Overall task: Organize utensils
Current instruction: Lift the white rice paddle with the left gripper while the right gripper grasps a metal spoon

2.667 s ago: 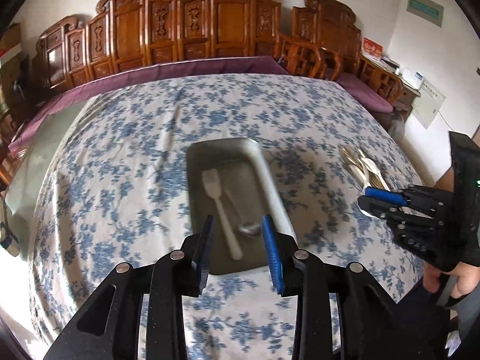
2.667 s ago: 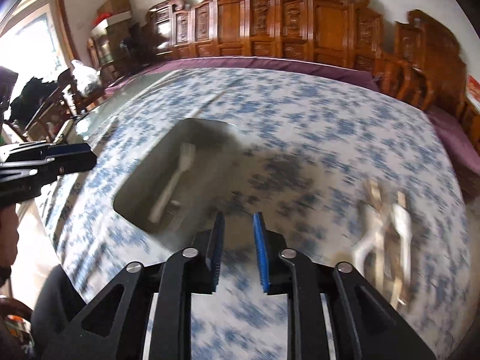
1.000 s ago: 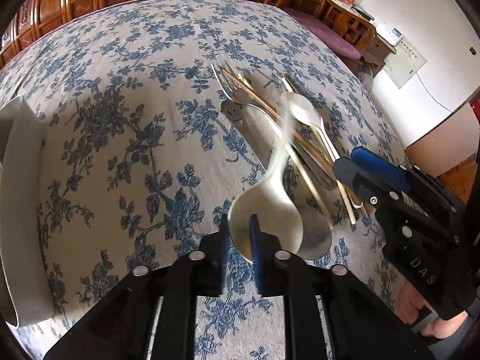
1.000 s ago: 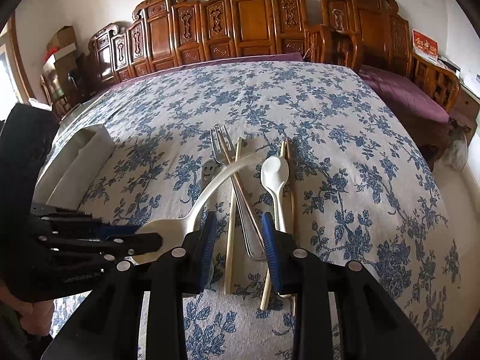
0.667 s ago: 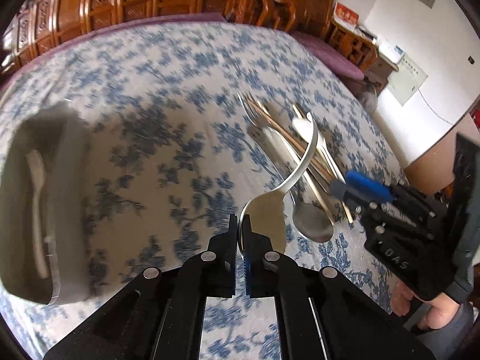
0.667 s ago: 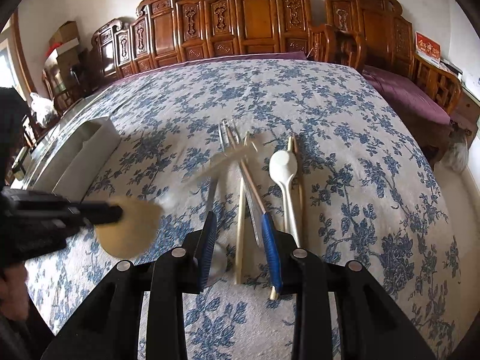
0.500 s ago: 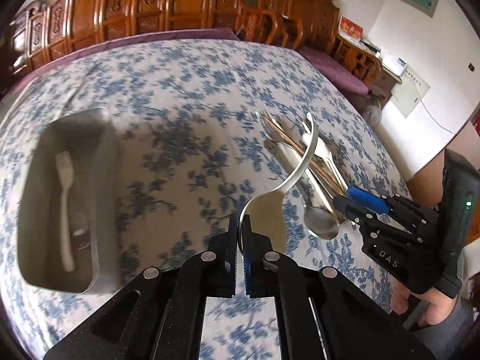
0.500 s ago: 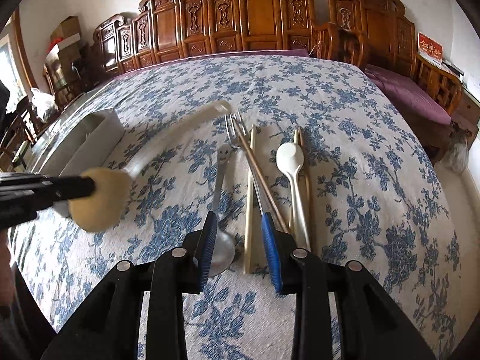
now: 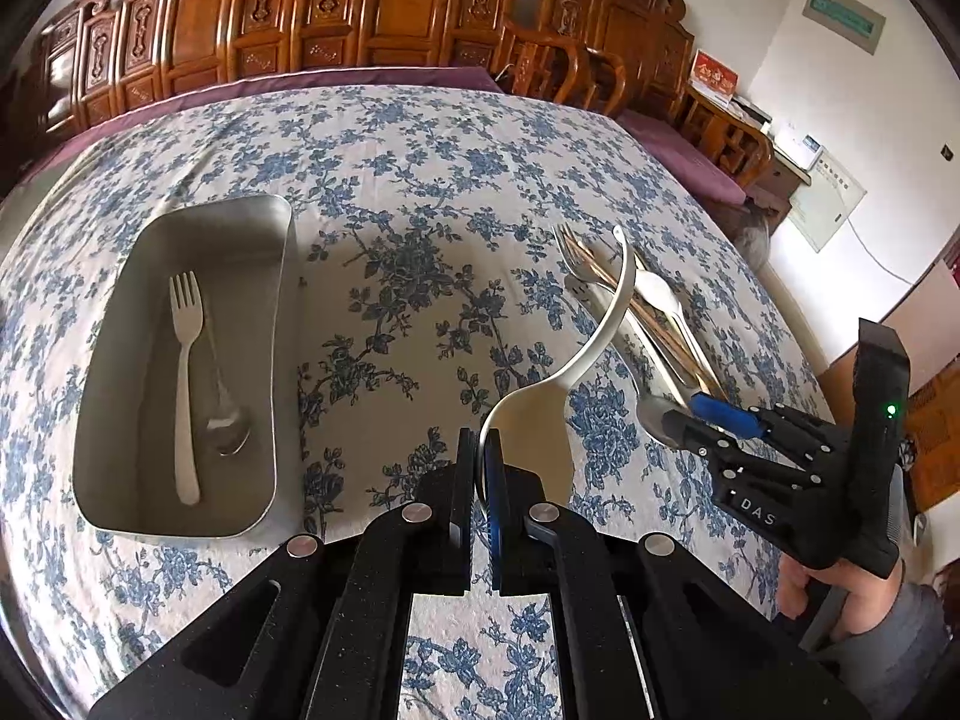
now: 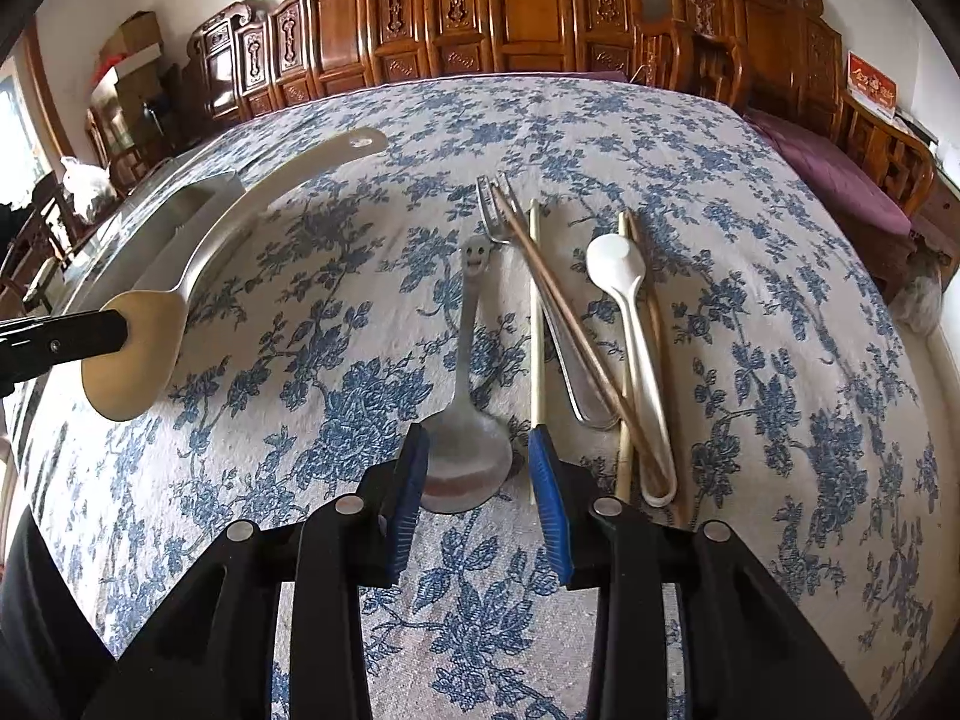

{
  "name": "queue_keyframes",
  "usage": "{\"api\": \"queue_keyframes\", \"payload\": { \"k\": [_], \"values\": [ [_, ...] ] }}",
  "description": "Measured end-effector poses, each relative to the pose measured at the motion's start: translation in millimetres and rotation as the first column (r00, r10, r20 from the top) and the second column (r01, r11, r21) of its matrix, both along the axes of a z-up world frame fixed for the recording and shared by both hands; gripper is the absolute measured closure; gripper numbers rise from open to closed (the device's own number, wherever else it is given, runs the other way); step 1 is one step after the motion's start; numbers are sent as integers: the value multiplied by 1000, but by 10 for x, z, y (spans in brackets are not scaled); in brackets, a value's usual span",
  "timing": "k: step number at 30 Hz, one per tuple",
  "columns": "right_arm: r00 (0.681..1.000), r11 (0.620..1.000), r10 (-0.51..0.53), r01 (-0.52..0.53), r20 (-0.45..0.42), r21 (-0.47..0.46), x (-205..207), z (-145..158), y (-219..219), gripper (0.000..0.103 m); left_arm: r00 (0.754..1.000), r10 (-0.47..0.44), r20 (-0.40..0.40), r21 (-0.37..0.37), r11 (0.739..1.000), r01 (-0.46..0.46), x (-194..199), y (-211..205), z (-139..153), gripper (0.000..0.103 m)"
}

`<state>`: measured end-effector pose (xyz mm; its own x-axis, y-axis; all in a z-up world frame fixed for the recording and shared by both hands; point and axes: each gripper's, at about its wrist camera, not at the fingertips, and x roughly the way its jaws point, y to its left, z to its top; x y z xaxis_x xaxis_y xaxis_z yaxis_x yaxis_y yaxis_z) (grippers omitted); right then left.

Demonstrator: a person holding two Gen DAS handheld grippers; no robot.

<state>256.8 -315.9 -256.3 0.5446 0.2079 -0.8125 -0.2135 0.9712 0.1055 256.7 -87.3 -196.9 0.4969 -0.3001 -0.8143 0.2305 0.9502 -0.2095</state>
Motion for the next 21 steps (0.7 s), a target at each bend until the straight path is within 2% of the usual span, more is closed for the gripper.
{"api": "queue_keyframes", "payload": {
  "k": [7,14,18,21],
  "values": [
    [999,1000,-4,4,-35,1,15,-80,22,66,1000,-10,-1,2,1000,10,-22,-30,-20,101],
    [1000,1000,1,-2,-31,-21,17,-88,80,64,1000,-12,-2,5,1000,12,-28,-35,-21,101],
    [999,999,-7,6,-35,-35,22,-84,110,73,1000,-10,3,7,1000,10,-32,-35,-7,101],
    [999,999,-23,22,-25,-47,32,-70,111,84,1000,-7,2,10,1000,7,-46,-30,-11,101]
  ]
}}
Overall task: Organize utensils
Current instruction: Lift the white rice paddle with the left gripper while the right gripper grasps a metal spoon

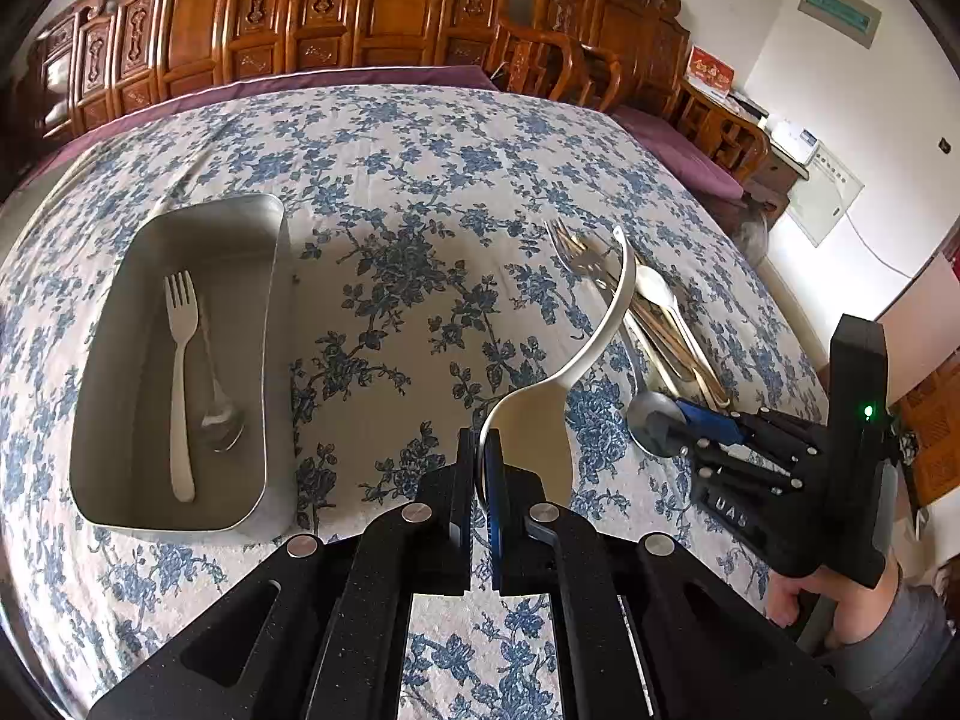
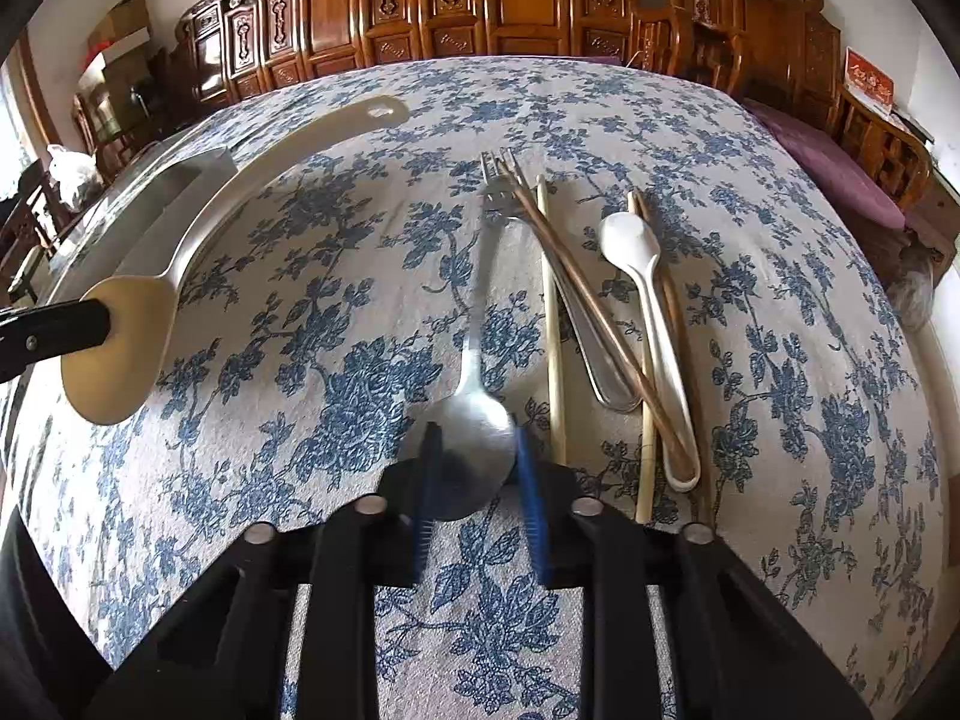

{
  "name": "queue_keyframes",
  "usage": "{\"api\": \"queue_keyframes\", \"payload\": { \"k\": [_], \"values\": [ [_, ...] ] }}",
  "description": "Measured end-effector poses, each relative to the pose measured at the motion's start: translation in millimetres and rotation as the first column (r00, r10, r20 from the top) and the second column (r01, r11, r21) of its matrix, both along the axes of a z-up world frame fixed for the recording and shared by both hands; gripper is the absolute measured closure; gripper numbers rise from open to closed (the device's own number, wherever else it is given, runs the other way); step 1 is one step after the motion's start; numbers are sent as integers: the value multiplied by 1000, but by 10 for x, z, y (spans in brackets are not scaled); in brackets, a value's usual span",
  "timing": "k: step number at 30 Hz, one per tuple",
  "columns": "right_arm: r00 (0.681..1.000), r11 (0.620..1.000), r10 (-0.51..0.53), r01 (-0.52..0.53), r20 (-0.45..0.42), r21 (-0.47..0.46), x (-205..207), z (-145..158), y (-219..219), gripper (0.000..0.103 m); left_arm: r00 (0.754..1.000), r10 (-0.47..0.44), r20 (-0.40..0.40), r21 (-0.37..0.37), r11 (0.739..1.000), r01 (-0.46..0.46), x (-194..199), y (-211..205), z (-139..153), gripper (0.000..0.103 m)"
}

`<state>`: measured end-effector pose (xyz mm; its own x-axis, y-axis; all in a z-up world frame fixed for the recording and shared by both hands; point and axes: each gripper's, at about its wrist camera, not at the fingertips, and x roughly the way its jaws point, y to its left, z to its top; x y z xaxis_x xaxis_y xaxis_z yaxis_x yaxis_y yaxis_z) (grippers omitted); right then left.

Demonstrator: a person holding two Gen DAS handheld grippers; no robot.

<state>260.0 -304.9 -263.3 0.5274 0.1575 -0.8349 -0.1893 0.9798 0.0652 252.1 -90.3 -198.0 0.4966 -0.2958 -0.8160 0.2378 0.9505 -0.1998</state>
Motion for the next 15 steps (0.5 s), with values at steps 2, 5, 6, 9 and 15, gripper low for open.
{"api": "queue_keyframes", "payload": {
  "k": [2,5,6,9,15],
  "values": [
    [1000,1000,-9,9,10,12,7,32,-23,93,1000,2,-1,1,1000,-2,-2,9,-6,101],
    [1000,999,-13,11,29,43,5,97,-45,98,1000,7,-3,5,1000,-7,-5,20,-10,101],
    [999,999,-5,3,40,48,-1,120,-35,99,1000,8,-2,7,1000,-8,-8,23,-8,101],
    [998,999,13,-16,62,50,-22,178,14,100,1000,14,2,12,1000,-14,-7,42,6,101],
    [996,1000,18,-19,82,15,-27,225,86,100,999,38,20,17,999,-39,-4,146,87,101]
  ]
}}
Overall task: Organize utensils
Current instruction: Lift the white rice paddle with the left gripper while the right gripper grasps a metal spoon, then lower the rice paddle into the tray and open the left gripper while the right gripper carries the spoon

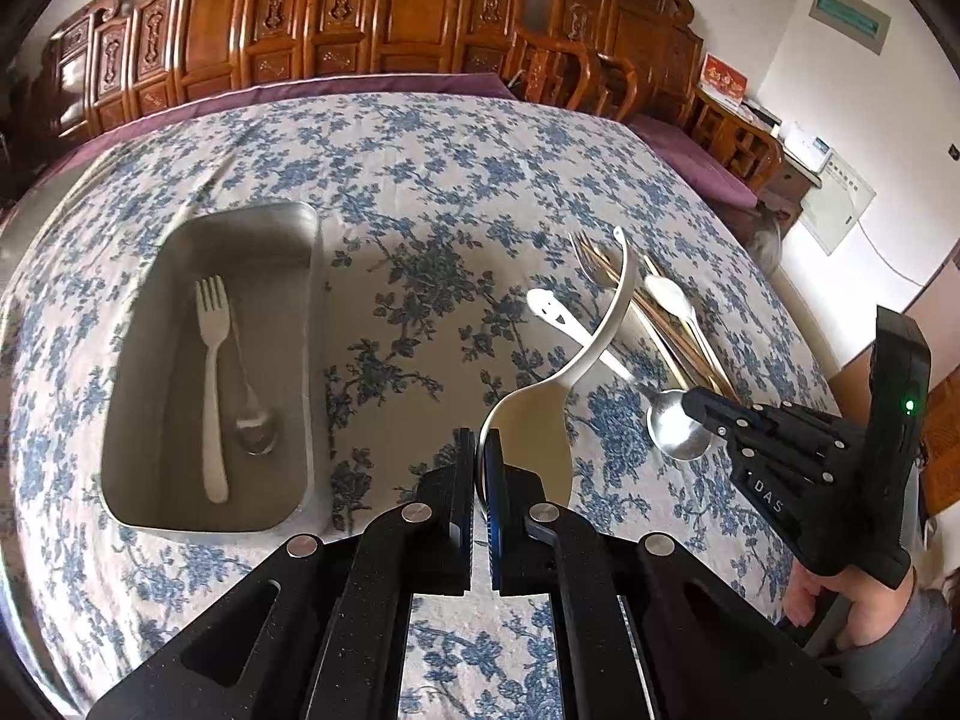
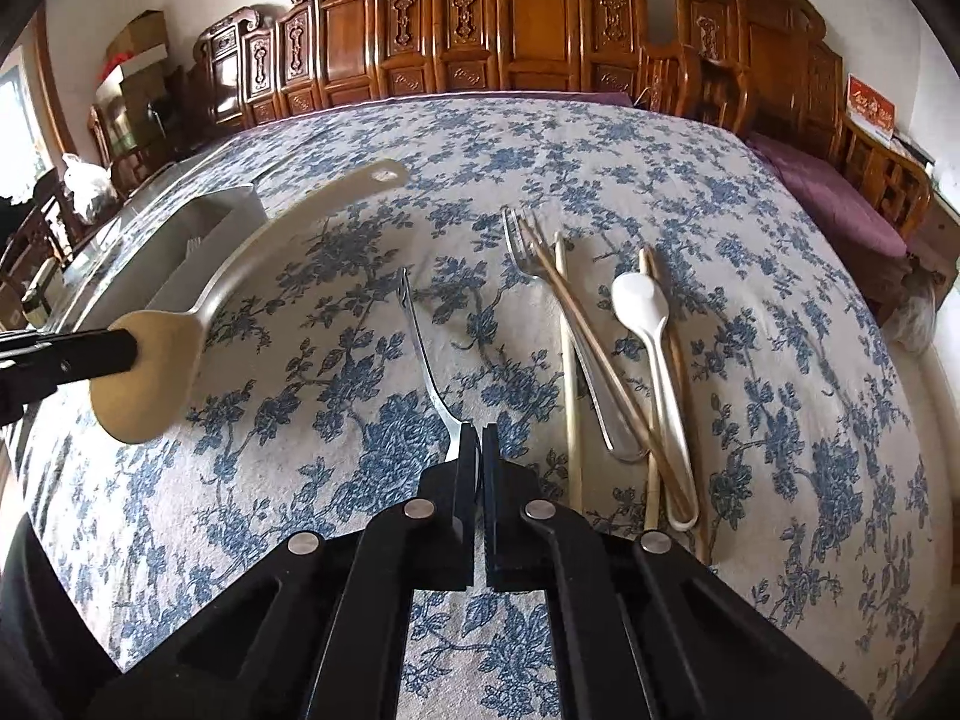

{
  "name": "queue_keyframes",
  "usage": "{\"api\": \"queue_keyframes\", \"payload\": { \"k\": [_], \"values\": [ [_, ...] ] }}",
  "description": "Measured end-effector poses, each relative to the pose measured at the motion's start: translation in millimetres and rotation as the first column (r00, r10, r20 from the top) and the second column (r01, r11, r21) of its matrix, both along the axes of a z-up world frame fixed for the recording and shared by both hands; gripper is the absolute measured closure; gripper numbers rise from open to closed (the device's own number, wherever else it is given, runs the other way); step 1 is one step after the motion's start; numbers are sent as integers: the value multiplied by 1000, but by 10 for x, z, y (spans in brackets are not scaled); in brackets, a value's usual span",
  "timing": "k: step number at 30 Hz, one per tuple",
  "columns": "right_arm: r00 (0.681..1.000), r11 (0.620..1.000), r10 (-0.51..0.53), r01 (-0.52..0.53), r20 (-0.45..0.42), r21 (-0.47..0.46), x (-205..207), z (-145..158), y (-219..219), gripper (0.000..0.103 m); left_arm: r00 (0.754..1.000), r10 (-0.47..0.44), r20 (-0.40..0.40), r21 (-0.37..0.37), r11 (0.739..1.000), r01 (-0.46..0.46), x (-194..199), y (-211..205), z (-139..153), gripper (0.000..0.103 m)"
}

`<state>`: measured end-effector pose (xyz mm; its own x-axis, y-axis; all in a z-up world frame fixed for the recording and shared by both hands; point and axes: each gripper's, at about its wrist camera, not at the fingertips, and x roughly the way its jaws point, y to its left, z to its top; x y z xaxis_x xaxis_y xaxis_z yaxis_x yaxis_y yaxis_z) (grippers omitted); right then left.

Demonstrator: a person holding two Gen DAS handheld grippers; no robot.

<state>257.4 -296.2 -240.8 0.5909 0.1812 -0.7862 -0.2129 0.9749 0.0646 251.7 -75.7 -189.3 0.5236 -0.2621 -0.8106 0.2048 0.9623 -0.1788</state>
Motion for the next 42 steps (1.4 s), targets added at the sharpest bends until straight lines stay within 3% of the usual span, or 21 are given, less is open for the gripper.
{"api": "queue_keyframes", "payload": {
  "k": [16,42],
  "values": [
    [999,1000,5,-5,53,10,15,177,96,100,990,130,62,43,990,-133,82,701,268,101],
    [983,989,144,-146,118,8,90,687,1023,100,953,303,10,147,942,-301,256,1444,-2,100]
  ]
}}
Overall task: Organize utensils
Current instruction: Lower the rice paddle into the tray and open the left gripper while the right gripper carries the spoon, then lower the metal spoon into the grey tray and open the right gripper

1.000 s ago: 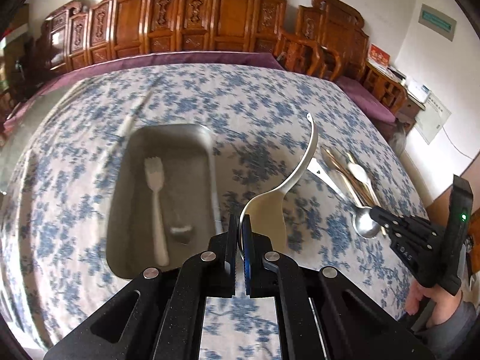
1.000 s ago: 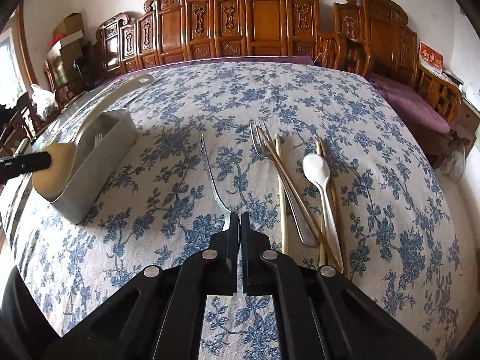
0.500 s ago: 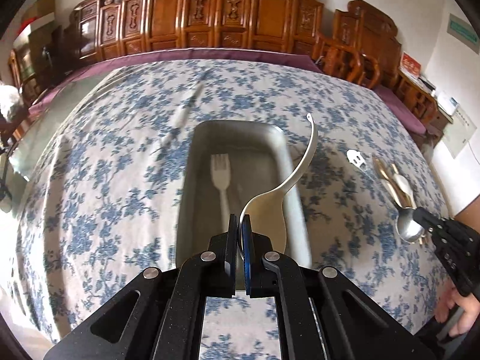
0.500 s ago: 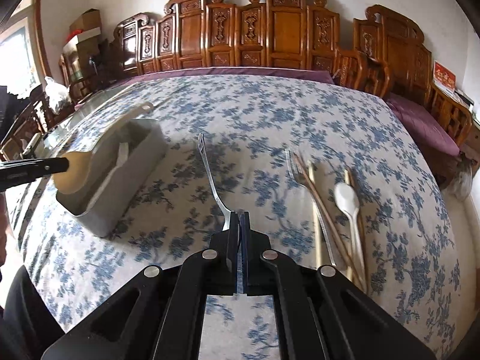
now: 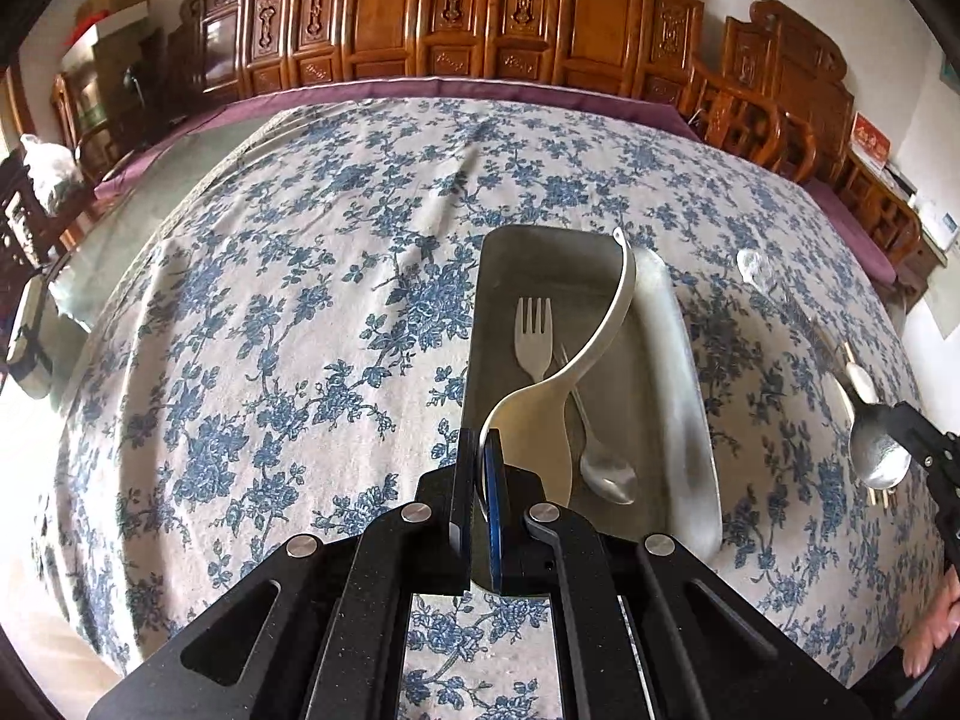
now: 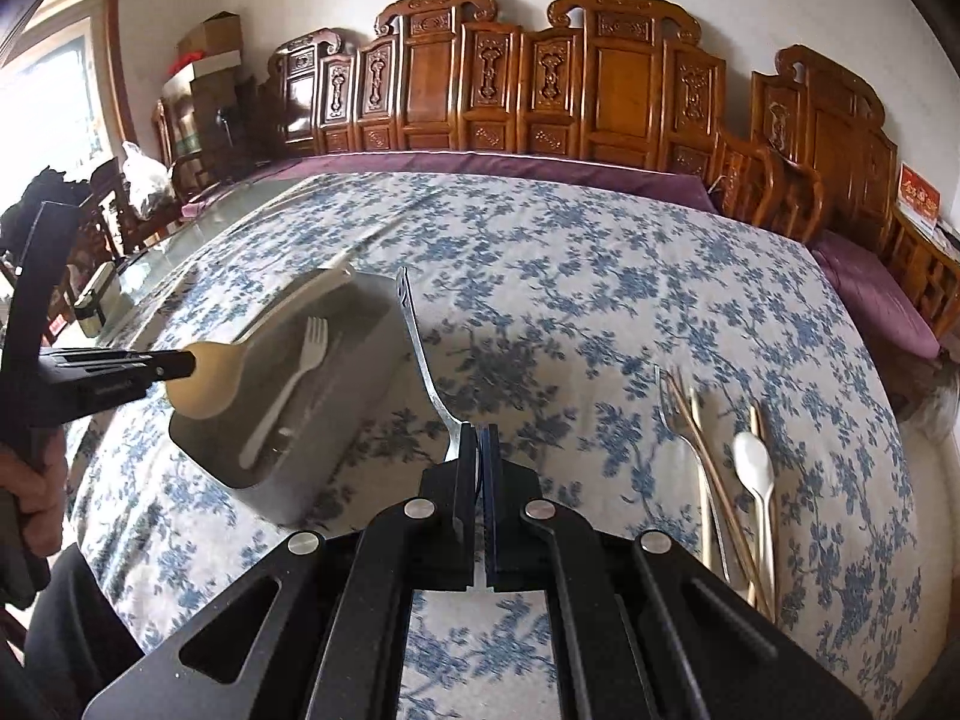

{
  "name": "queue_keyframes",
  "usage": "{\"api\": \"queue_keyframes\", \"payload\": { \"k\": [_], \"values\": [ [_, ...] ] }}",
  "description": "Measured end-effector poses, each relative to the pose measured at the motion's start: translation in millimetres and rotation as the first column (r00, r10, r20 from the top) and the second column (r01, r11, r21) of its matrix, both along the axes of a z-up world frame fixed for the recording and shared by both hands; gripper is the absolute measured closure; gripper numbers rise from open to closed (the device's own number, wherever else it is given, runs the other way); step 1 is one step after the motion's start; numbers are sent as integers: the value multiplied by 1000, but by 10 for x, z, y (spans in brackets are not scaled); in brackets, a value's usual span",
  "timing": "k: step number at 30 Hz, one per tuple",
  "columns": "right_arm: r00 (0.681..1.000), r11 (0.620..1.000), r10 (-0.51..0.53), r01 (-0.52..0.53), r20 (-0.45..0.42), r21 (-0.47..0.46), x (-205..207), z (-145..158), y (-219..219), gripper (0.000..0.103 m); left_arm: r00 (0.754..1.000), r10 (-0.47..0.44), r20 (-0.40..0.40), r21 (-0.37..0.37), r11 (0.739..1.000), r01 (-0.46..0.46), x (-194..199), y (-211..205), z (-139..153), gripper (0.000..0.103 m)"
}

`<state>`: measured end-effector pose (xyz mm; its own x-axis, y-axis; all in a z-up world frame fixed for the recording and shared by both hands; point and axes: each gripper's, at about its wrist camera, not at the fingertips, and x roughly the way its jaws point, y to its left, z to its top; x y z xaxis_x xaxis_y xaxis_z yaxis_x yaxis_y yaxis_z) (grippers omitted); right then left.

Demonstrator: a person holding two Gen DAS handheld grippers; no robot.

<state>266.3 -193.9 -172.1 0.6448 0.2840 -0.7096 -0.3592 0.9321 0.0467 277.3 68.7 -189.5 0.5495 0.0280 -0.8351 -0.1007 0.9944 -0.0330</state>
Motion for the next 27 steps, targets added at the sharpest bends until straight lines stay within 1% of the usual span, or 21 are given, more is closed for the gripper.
{"api": "queue_keyframes", "payload": {
  "k": [4,5,12,15,23,27],
  "values": [
    [1000,1000,10,-10,0,5,20,30,121,100,1000,-15,-18,12,1000,15,41,-44,-22,99],
    [1000,1000,13,-13,-1,6,18,36,161,100,1000,-20,-21,11,1000,20,43,-60,-25,98],
    [999,999,40,-40,-7,2,15,48,372,100,998,-57,-18,-23,998,57,-6,-102,-8,97],
    [999,999,54,-54,-11,5,25,54,482,100,997,-72,-6,-19,997,71,-41,-91,34,97],
    [996,996,86,-87,-30,-32,92,-15,893,100,996,-83,34,-26,996,84,-171,138,197,96],
    [995,995,88,-91,-46,-52,187,-71,1099,100,995,-87,49,-12,996,87,-191,282,290,96]
  ]
}}
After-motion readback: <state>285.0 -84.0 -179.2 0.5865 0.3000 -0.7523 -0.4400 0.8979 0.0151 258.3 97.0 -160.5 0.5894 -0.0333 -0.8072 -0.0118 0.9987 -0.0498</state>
